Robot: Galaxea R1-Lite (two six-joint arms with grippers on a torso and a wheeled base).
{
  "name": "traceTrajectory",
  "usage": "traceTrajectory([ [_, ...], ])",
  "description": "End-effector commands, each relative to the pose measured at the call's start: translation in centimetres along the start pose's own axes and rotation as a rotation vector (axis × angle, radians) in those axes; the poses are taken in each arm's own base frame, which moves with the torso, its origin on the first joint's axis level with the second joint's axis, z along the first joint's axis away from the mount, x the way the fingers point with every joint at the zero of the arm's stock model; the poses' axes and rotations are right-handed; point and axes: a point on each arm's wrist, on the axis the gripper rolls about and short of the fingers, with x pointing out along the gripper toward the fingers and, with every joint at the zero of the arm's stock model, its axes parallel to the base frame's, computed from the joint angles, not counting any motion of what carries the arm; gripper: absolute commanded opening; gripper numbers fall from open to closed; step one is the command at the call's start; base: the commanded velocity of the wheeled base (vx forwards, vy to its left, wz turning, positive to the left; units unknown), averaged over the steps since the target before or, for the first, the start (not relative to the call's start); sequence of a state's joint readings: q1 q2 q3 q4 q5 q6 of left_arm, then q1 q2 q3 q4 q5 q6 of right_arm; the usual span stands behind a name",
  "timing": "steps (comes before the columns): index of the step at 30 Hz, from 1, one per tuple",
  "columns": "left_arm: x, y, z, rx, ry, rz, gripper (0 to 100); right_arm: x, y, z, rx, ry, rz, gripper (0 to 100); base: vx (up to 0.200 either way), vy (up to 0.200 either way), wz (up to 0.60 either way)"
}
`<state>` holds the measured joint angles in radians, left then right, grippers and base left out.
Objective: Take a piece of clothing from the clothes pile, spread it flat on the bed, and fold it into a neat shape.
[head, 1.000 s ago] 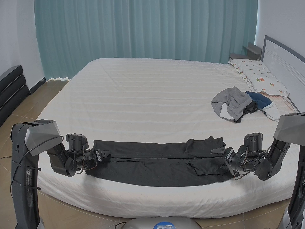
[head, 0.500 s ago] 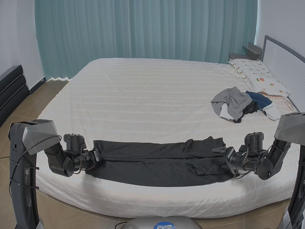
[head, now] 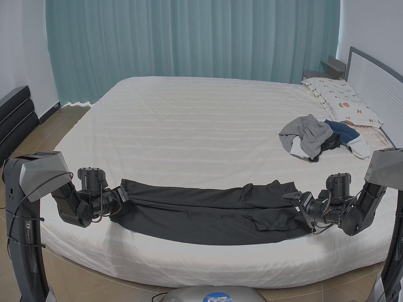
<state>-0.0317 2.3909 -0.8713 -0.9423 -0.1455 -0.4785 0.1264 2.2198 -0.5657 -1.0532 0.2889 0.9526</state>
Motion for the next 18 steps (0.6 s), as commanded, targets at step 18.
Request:
traceTrajectory([
  [18, -1.7, 2.0, 2.0, -0.046, -0.038, 0.018, 0, -0.1, -0.2, 0.7, 0.008, -0.012, 0.008, 100, 0.000, 0.000, 0.00],
])
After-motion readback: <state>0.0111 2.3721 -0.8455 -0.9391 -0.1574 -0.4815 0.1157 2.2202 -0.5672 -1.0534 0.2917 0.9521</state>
